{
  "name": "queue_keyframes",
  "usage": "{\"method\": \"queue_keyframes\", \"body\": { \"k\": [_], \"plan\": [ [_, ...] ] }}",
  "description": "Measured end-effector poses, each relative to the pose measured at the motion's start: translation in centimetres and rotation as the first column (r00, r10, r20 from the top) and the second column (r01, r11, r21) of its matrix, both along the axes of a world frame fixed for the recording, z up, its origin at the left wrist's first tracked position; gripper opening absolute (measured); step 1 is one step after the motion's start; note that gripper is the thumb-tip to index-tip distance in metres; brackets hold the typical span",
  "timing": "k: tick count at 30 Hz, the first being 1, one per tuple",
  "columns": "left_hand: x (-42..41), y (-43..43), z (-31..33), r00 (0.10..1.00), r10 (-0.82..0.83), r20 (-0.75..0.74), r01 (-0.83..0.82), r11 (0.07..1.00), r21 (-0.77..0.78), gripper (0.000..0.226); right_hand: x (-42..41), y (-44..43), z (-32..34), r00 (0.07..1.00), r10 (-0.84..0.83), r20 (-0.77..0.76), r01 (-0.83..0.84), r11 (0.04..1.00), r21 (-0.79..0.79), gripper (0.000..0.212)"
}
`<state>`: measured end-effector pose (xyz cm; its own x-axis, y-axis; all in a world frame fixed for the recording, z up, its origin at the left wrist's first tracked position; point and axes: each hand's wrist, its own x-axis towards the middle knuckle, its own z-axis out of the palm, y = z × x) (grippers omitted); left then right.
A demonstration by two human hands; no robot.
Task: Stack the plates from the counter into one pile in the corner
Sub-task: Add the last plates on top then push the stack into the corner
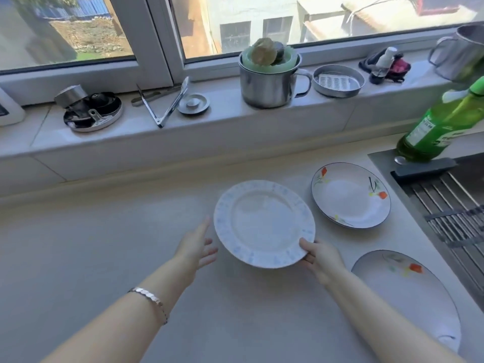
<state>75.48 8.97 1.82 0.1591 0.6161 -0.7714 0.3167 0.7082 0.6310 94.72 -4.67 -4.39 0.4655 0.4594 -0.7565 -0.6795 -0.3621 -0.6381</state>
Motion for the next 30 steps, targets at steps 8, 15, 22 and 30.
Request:
{"method": "queue_keyframes", "body": {
  "k": [8, 15, 22, 30],
  "plan": [
    [0.3, -2.6, -1.7, 0.957, 0.129, 0.26, -0.078, 0.977, -0.197, 0.059, -1.4, -6.4, 5.5, 0.981, 0.159, 0.114, -0.176, 0.972, 0.157, 0.018],
    [-0.7, -4.0, -1.6, 0.959, 0.249, 0.139, -0.242, 0.968, -0.063, 0.058, -2.1, -9.7, 4.9, 0.965, -0.098, 0.242, 0.115, 0.992, -0.056, 0.021],
    [-2.4, -5.4, -0.9, 0.972, 0.217, 0.088, -0.225, 0.971, 0.087, 0.048, 3.4, -18.0, 1.2, 0.758, 0.286, 0.586, 0.329, 0.608, -0.722, 0.059],
    [-3.4, -6.6, -2.5, 0.98, 0.19, 0.051, -0.193, 0.979, 0.061, 0.067, 2.9, -20.6, -0.7, 0.868, -0.085, 0.489, 0.405, 0.692, -0.598, 0.045]
  ]
}}
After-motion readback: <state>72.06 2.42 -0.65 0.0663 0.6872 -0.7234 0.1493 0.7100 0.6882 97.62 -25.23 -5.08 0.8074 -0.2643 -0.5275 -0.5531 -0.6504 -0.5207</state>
